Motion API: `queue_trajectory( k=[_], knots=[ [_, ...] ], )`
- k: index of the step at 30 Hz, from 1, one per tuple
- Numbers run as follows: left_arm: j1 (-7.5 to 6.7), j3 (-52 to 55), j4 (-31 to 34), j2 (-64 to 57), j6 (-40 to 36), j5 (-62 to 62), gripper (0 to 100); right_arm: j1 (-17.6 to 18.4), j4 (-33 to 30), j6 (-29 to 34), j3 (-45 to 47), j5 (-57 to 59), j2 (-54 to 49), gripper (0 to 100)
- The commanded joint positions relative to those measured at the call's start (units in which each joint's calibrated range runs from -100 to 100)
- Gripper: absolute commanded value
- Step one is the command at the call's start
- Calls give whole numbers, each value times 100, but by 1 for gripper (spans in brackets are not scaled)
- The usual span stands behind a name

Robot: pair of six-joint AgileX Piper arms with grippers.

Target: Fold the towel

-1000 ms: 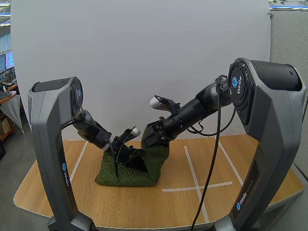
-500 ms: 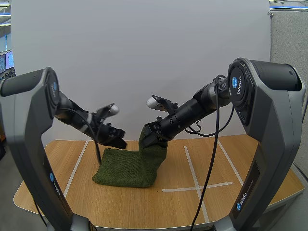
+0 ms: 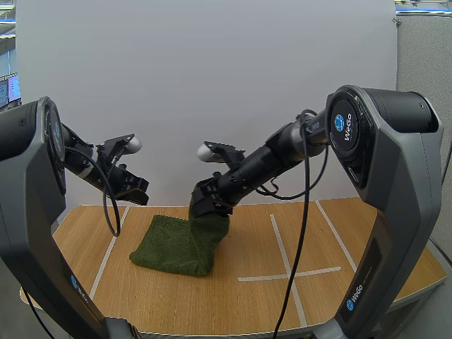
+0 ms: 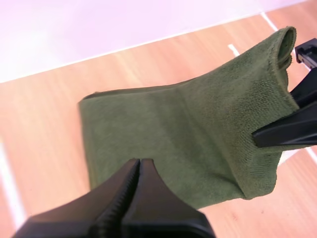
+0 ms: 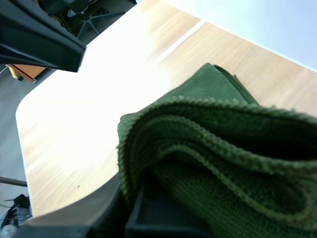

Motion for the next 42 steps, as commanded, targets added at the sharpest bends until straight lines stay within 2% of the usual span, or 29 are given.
queue_trajectory(
  k=[1,6,10,18,33,35,38,39,40,42],
  knots=[
    [354,-27,202,-549,-128,210,0,450,285,-13,-49,-1330,211,0],
    [586,-27,202,-950,-128,210,0,635,439,-13,-352,-1560,612,0],
    [671,-27,309,-1147,-221,210,0,716,547,-13,-614,-1616,886,0],
    [671,-27,467,-1299,-471,210,0,977,559,-23,-1042,-2119,1511,0],
    [671,-27,467,-1324,-611,210,0,1000,768,-133,-1276,-2715,2076,1],
    [671,-27,467,-1324,-611,210,0,1000,838,-133,-1276,-2715,2076,29],
    [671,-27,467,-1324,-611,210,0,1000,987,-133,-1276,-2575,2076,86],
    [671,-27,467,-1324,-611,210,0,1000,1013,-133,-1276,-2560,2062,97],
    [671,-27,467,-1324,-611,210,0,1000,1050,-133,-1276,-2531,2020,100],
    [671,-27,467,-1324,-611,210,0,1000,1060,-133,-1276,-2511,1925,100]
  ],
)
